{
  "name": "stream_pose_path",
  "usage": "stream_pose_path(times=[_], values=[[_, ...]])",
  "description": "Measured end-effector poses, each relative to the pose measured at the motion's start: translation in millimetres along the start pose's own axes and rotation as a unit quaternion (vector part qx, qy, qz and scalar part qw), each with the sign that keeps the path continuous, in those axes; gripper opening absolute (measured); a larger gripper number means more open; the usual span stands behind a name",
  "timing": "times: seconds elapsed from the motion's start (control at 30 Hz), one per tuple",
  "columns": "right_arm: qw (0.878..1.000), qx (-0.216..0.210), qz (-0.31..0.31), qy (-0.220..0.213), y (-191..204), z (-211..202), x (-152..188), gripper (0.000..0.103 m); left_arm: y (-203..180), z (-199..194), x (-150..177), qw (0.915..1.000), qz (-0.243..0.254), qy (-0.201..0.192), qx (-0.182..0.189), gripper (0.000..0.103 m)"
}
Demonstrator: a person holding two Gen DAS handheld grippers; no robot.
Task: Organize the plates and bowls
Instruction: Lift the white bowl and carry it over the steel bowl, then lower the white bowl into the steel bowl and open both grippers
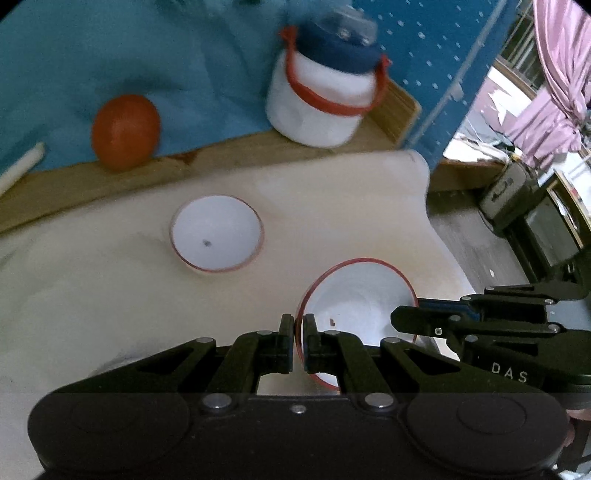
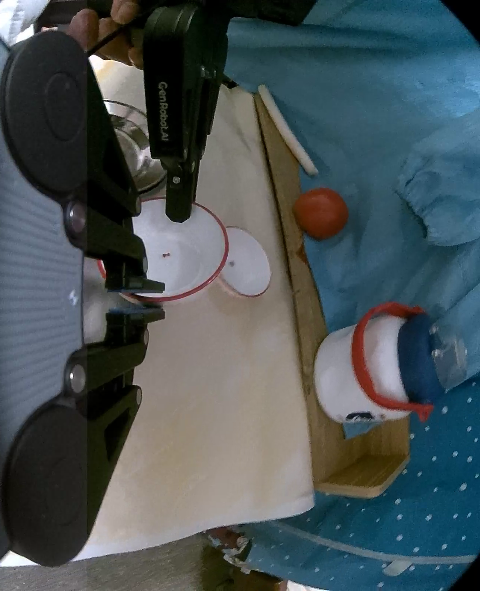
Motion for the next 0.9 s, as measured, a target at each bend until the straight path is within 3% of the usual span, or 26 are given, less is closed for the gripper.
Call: stream_pose_path(times=[0.3,0.9], values=[[0.999,-0.003,0.015,0.034,-18.1,-7.9,17.4,0.008,-20.7,16.0,19.4,0.999,0.007,0.045,0.003,0.004],[0.997,-0.013,0.017,0.078,-25.5,5.1,35.6,0.008,-29.3,34.4,35.5,0.995,0.006,0.1,-0.009,0.004]])
Point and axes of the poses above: each gripper's, at about its wrist camera, not at the fingertips, and z roughly the way its jaws point, y to its left, x to its underside, the point moved 7 cm from there along z, roughly the way its jaws point, and after that the axes turned 1 degree about y, right-handed, at the moved point
